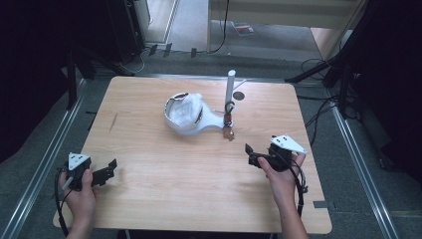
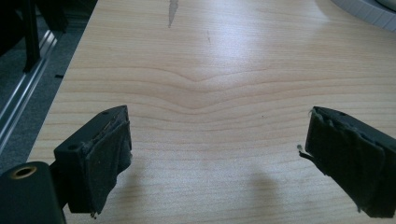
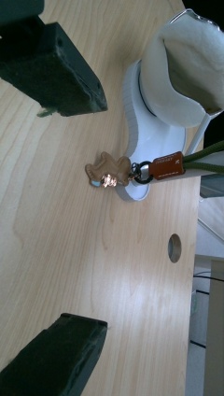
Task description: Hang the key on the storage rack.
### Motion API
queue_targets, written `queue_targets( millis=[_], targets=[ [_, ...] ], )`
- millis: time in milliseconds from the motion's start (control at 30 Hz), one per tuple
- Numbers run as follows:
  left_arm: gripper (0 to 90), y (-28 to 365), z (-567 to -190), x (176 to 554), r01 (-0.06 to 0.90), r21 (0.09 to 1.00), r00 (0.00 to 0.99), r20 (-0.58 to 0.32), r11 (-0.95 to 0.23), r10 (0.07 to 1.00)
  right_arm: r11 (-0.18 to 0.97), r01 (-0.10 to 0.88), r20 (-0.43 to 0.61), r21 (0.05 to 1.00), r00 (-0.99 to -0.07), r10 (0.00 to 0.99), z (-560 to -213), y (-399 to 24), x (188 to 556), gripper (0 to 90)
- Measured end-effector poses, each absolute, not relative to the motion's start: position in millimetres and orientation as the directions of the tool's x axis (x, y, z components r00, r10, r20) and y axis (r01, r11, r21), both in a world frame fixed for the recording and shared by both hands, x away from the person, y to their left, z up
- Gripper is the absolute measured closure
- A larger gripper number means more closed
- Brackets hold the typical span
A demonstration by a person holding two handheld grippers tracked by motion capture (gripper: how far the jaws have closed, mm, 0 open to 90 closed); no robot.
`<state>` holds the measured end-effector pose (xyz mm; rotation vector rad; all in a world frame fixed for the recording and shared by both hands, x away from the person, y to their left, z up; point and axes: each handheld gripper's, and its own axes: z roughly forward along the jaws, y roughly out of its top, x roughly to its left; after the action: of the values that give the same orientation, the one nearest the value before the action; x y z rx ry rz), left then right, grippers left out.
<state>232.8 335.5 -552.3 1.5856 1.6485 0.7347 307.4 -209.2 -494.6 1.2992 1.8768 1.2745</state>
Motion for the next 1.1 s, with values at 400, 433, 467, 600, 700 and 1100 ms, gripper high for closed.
queue_targets(
  millis=[400, 433, 467, 600, 700, 1100],
  targets=[
    [7.7, 335, -552, 233, 0.581, 0.810, 0.017, -0.112, 0.081, 0.994, 0.096, 0.436, 0.082, 0.895, -0.373, 0.924, -506, -239, 290, 0.0],
    [7.7, 335, -552, 233, 0.581, 0.810, 0.018, -0.111, 0.080, 0.994, 0.091, 0.441, 0.086, 0.893, -0.366, 0.927, -508, -242, 288, 0.0],
    [7.6, 335, -552, 233, 0.581, 0.810, 0.017, -0.111, 0.081, 0.994, 0.091, 0.442, 0.087, 0.893, -0.366, 0.927, -508, -244, 287, 0.0],
    [7.7, 336, -552, 233, 0.582, 0.809, 0.016, -0.113, 0.082, 0.993, 0.077, 0.446, 0.094, 0.892, -0.349, 0.932, -511, -255, 281, 0.0],
    [7.6, 336, -552, 233, 0.582, 0.809, 0.016, -0.113, 0.082, 0.993, 0.073, 0.450, 0.095, 0.890, -0.340, 0.936, -514, -263, 275, 0.0],
    [7.7, 336, -552, 233, 0.581, 0.809, 0.014, -0.115, 0.086, 0.993, 0.050, 0.468, 0.101, 0.882, -0.290, 0.952, -526, -294, 257, 0.0]
  ],
)
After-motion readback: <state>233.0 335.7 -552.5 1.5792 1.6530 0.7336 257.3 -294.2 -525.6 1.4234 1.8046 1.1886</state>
